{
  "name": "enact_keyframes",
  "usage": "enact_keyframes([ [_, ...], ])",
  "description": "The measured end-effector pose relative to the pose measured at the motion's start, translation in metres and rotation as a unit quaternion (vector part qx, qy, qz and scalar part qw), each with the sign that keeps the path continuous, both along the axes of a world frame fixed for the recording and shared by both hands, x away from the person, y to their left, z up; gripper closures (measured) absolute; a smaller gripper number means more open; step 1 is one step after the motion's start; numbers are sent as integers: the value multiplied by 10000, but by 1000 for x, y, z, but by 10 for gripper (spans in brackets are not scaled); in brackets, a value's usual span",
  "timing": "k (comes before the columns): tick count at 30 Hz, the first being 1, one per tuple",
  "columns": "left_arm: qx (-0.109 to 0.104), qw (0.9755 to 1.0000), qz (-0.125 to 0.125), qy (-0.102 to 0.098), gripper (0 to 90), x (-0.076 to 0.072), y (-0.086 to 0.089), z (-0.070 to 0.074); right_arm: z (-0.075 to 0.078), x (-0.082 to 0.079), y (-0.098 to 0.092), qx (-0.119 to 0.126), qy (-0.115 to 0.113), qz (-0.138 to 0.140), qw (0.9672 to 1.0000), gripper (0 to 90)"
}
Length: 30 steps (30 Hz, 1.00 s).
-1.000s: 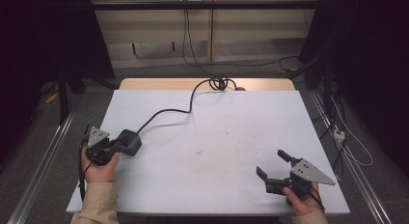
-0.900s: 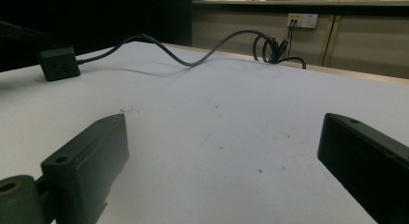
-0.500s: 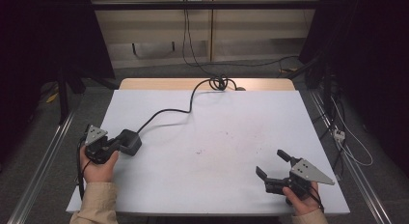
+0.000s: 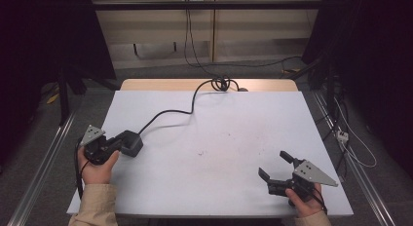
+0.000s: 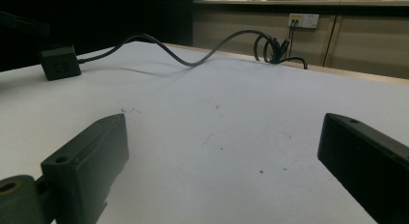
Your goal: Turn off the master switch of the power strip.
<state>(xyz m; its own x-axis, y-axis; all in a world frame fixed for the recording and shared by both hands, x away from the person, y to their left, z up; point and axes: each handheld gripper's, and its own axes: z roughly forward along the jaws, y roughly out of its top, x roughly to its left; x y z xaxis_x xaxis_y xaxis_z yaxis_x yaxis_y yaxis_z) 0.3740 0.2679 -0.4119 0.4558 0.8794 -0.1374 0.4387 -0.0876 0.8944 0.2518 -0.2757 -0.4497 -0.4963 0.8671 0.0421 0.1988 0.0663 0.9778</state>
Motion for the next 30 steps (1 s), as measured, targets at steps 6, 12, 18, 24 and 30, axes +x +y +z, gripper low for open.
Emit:
enact_keyframes([
  [6,25,9999,-119,5,674,1,-3,3,0,0,0,-4,-1,5,10000,38],
  [12,-70,9997,-233,-33,526,1,-5,7,0,0,0,11,2,-2,10000,37],
  [18,-160,9991,-394,17,412,2,-6,7,0,0,0,10,-3,7,10000,38],
  [24,-148,9990,-419,26,281,1,-8,8,0,0,0,15,0,2,10000,37],
  [30,-237,9991,-359,45,111,2,-7,9,0,0,0,7,-4,5,10000,37],
])
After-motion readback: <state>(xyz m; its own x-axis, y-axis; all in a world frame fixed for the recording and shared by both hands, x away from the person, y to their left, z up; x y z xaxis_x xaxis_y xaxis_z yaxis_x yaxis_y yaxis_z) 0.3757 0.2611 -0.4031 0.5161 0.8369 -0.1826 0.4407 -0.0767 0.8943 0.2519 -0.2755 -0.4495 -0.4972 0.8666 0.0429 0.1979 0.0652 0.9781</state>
